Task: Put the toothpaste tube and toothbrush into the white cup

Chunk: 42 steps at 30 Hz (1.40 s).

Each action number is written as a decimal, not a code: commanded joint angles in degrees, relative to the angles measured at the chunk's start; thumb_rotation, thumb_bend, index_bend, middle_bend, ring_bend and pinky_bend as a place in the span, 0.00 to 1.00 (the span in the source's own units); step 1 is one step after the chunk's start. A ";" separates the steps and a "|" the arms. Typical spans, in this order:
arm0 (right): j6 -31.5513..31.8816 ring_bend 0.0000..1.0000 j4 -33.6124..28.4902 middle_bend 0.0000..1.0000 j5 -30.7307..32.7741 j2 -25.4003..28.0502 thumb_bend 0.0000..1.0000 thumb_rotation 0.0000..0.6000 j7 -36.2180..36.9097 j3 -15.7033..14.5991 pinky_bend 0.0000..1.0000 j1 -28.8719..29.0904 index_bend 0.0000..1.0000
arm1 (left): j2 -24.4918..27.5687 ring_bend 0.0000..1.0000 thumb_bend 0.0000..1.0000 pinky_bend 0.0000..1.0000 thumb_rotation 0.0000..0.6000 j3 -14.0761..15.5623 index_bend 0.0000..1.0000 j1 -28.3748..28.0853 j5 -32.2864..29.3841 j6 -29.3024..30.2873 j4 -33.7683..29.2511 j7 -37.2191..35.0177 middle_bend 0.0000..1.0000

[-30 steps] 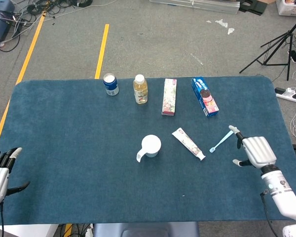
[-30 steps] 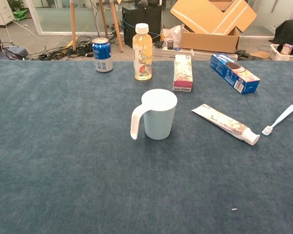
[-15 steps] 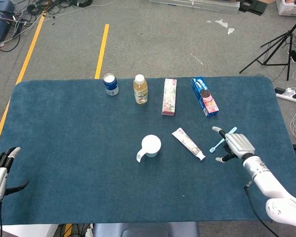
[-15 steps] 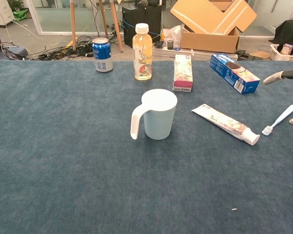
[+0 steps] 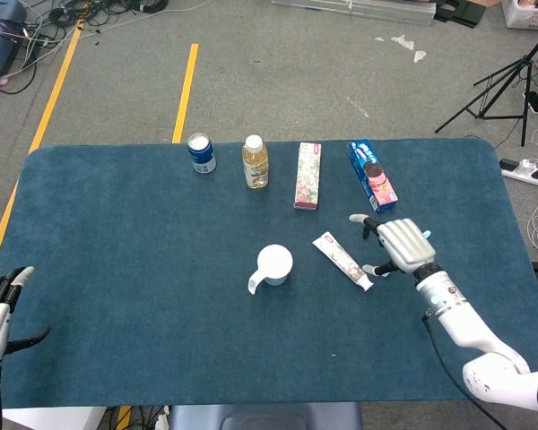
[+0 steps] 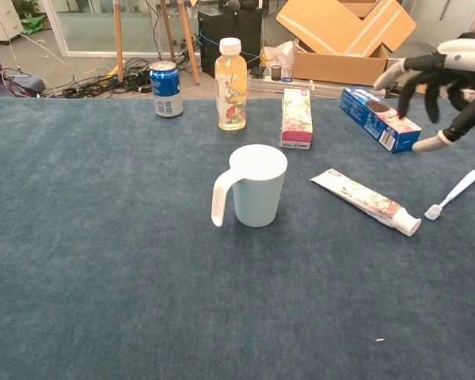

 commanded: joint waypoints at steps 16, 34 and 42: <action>-6.61 0.00 6.26 0.00 -4.00 -9.88 0.05 1.00 -15.49 -0.05 0.07 13.98 0.35 | 4.97 0.16 0.00 0.10 1.00 -0.98 0.25 3.29 -4.82 3.17 -3.28 1.95 0.14; -9.65 0.00 10.81 0.00 -3.27 -16.03 0.07 1.00 -17.68 -3.07 0.07 19.03 0.40 | 7.14 0.16 0.00 0.10 1.00 -1.79 0.37 5.56 -7.85 5.36 -5.28 3.31 0.14; -10.29 0.00 13.04 0.00 -2.58 -17.92 0.10 1.00 -18.01 -4.04 0.07 20.11 0.43 | 7.30 0.16 0.00 0.10 1.00 -1.90 0.37 5.50 -8.04 4.78 -5.33 2.86 0.14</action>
